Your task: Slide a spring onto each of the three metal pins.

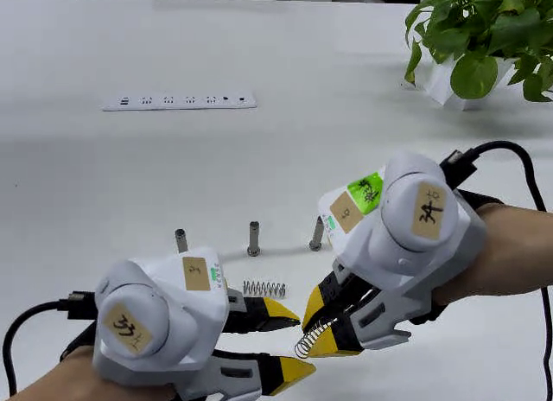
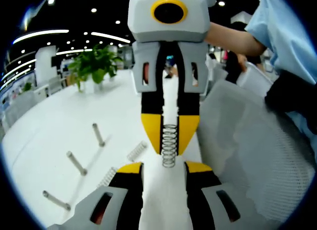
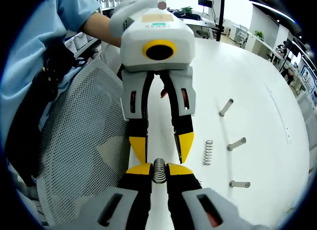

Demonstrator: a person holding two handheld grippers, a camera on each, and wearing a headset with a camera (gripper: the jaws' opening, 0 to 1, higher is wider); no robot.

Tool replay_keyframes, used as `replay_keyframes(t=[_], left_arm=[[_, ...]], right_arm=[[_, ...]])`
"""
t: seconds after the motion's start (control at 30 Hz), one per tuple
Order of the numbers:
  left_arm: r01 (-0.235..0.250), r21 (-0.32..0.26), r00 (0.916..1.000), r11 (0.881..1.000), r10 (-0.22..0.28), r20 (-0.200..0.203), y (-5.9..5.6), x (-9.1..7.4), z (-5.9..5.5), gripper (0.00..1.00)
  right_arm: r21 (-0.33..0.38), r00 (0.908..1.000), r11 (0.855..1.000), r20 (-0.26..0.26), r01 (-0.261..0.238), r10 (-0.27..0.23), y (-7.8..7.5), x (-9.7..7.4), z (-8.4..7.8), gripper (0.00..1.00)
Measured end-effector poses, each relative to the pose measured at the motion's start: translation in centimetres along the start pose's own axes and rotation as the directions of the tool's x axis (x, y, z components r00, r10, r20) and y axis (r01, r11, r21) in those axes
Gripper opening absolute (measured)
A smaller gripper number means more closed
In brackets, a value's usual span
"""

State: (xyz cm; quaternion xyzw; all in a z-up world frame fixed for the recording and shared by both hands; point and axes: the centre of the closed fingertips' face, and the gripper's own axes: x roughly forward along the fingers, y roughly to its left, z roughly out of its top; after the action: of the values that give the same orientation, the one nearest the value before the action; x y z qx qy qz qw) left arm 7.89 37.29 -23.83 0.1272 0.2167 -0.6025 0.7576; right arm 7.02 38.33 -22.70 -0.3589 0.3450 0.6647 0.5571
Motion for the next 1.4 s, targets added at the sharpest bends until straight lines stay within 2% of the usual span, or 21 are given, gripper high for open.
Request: replay_keyframes(t=[0.17, 0.33, 0.43, 0.57, 0.67, 0.77, 0.87, 0.97, 1.1, 1.4], left_arm=[[-0.069, -0.032, 0.9976, 0.997, 0.069, -0.009, 0.9, -1.1, -1.1, 0.46], [-0.128, -0.080, 0.9917, 0.988, 0.129, -0.002, 1.5, -2.4, -2.2, 0.54], [-0.168, -0.104, 0.9858, 0.980, 0.167, -0.018, 2.0, -3.3, -3.2, 0.59], [-0.251, -0.173, 0.9678, 0.952, 0.250, -0.030, 3.2, -4.5, -4.4, 0.74], [-0.288, -0.202, 0.9574, 0.936, 0.287, -0.037, 3.7, -5.2, -5.0, 0.83], [-0.312, -0.197, 0.9499, 0.929, 0.308, -0.053, 4.0, -5.9, -5.5, 0.92], [-0.342, -0.218, 0.9391, 0.914, 0.340, -0.049, 4.5, -6.5, -5.7, 1.00], [-0.347, -0.249, 0.9366, 0.904, 0.348, -0.038, 4.7, -6.9, -5.6, 1.00], [-0.360, -0.259, 0.9302, 0.897, 0.366, -0.024, 5.0, -7.0, -5.4, 1.00], [-0.363, -0.262, 0.9276, 0.894, 0.374, -0.009, 5.2, -7.4, -5.4, 1.00]], right_arm=[[-0.012, 0.9999, 1.000, -0.010, 0.013, -0.013, -0.9, 0.0, 0.0, 0.12], [-0.040, 0.9991, 0.999, -0.038, 0.017, -0.019, -1.9, -0.2, -0.1, 0.12], [-0.069, 0.9975, 0.997, -0.065, 0.022, -0.026, -2.6, -0.3, -0.2, 0.12], [-0.095, 0.9968, 0.995, -0.074, 0.023, -0.030, -3.5, -0.4, 0.4, 0.12], [-0.123, 0.9961, 0.992, -0.080, 0.027, -0.037, -4.3, -0.4, 0.9, 0.12], [-0.152, 0.9951, 0.988, -0.090, 0.027, -0.041, -5.0, -0.5, 1.3, 0.12], [-0.179, 0.9933, 0.983, -0.105, 0.028, -0.047, -5.8, -0.5, 1.7, 0.12], [-0.205, 0.9921, 0.978, -0.115, 0.026, -0.050, -6.4, -0.5, 2.2, 0.12], [-0.218, 0.9917, 0.976, -0.121, 0.016, -0.043, -7.0, -0.3, 2.9, 0.12], [-0.256, 0.9915, 0.967, -0.123, 0.010, -0.043, -9.0, -0.2, 5.3, 0.12]])
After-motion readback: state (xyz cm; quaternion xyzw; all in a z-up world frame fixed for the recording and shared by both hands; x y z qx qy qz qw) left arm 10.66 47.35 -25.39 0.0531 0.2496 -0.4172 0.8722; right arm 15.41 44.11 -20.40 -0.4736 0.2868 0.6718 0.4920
